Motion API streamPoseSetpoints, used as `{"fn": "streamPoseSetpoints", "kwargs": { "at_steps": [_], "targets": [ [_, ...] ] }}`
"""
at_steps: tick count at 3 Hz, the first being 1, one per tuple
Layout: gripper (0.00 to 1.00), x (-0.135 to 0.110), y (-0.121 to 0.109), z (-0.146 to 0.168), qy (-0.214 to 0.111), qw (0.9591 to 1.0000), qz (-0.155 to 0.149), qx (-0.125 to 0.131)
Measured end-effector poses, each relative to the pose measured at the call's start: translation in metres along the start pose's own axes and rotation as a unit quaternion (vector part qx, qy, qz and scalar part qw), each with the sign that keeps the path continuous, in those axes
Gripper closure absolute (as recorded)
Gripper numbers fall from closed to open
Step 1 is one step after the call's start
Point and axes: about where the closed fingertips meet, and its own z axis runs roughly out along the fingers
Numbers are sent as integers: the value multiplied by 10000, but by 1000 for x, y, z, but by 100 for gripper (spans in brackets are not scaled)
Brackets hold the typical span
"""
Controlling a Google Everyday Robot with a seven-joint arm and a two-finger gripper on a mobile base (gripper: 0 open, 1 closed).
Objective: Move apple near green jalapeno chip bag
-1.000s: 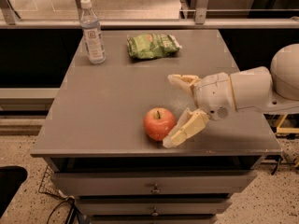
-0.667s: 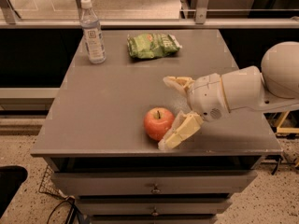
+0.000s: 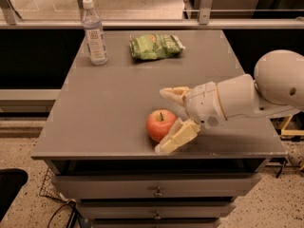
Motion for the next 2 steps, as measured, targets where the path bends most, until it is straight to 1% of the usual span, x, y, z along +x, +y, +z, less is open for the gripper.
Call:
{"fn": "streamPoseSetpoints", "kwargs": {
  "at_steps": [2],
  "targets": [
    [62,-2,2,2,4,10000,-25,-27]
  ]
}}
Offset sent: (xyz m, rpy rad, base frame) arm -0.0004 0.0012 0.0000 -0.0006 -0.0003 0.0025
